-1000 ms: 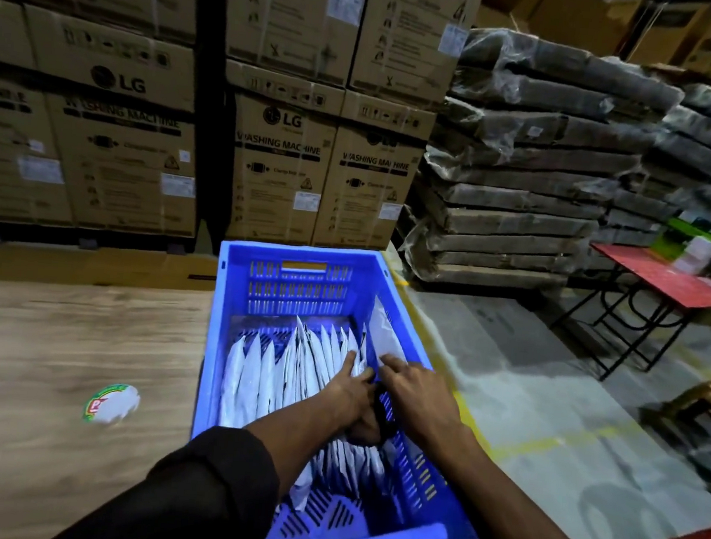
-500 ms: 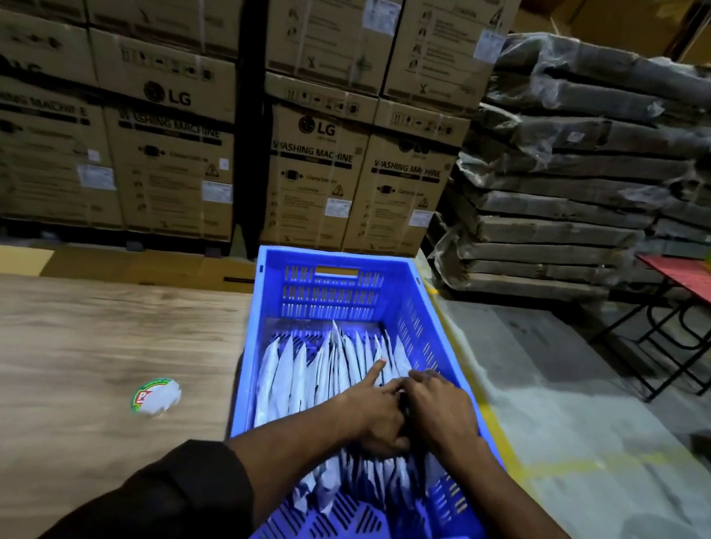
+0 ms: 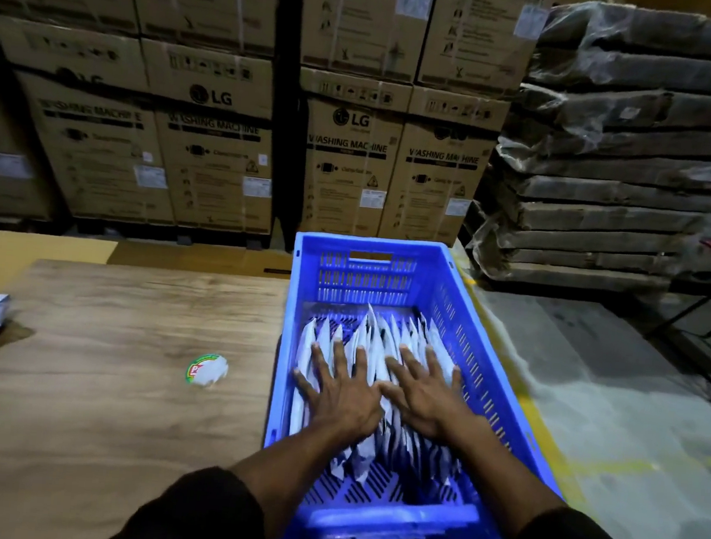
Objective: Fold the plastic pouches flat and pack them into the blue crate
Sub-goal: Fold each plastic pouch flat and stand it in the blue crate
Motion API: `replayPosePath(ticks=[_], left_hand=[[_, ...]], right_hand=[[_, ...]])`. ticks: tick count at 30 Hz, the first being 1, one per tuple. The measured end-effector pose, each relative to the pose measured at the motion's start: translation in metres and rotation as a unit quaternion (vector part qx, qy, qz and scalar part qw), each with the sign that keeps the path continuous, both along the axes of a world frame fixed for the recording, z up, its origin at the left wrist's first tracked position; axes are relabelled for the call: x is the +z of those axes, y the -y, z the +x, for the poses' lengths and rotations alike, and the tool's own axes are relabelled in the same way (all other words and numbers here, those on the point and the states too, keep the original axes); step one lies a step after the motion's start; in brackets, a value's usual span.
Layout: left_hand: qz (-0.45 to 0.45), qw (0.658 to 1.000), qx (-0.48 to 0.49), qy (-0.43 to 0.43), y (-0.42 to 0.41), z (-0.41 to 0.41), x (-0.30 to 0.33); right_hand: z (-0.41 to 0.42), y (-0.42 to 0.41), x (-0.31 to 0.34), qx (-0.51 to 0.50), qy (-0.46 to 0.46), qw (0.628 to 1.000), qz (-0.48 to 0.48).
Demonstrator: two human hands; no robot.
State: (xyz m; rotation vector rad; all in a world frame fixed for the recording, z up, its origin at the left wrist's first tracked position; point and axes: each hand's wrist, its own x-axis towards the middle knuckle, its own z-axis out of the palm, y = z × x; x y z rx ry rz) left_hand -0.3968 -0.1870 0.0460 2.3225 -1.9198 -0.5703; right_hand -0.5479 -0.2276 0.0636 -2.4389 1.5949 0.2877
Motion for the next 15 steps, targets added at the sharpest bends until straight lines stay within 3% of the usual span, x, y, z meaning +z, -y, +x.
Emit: replayPosePath(ticks=[4, 8, 11, 15], left_hand=[[0.004, 0.999, -0.014, -0.031, 0.004, -0.010, -0.010], [-0.017, 0.999, -0.037, -0.021, 0.002, -0.003, 0.002], [-0.069, 0.996, -0.052, -0.001, -0.006, 0.015, 0.028], [-0.219, 0.974, -0.051, 0.039, -0.012, 0.061, 0.061]], right_hand=[[-0.010, 0.001, -0.004, -0.020, 0.014, 0.999, 0.031], [-0.002, -0.004, 0.003, -0.017, 0.020, 1.000, 0.002], [0.019, -0.004, 0.019, -0.015, 0.045, 0.994, -0.097], [0.075, 0.000, 0.053, 0.032, 0.148, 0.955, -0.253]])
